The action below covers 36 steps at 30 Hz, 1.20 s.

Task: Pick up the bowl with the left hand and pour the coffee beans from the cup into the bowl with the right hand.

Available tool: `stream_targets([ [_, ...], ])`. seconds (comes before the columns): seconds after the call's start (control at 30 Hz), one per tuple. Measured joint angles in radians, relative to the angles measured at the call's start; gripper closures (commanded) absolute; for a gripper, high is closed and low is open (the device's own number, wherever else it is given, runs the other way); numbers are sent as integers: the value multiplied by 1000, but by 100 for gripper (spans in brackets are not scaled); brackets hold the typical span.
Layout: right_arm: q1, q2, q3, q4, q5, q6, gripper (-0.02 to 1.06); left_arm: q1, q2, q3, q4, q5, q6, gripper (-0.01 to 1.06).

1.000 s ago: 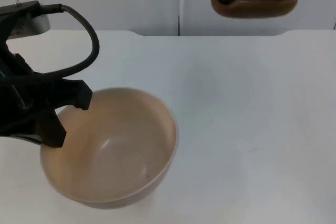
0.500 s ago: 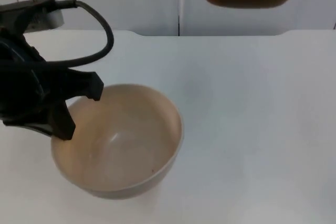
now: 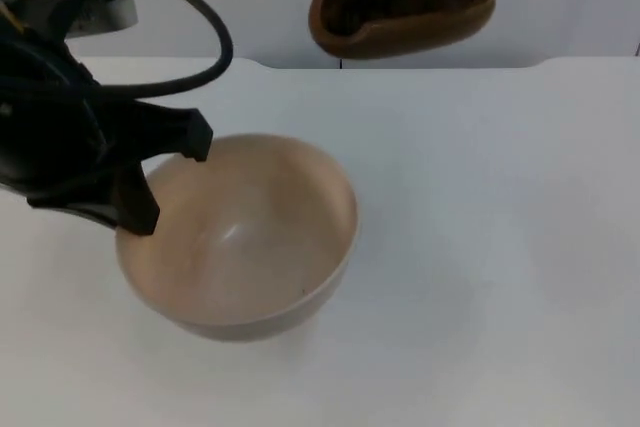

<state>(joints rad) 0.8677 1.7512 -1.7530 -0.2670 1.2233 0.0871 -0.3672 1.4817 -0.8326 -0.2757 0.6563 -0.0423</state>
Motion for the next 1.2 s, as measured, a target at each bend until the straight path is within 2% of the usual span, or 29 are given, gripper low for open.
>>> stream_targets([
  [0.03,0,0,0,0,0,0,104,0,0,0,0,0,0,105],
  [0.17,45,8,0,-108,0,33,104,0,43,-25,-5,0,2,105],
  [0.73,72,26,0,-265,0,116,104,-28,78,-45,-39,-24,31,105],
  [1.03,201,139,3,-473,0,178,104,-28,78,-45,-41,-36,42,105],
  [1.2,225,141,3,-544,0,183,104,-28,78,-45,-41,-40,42,105],
])
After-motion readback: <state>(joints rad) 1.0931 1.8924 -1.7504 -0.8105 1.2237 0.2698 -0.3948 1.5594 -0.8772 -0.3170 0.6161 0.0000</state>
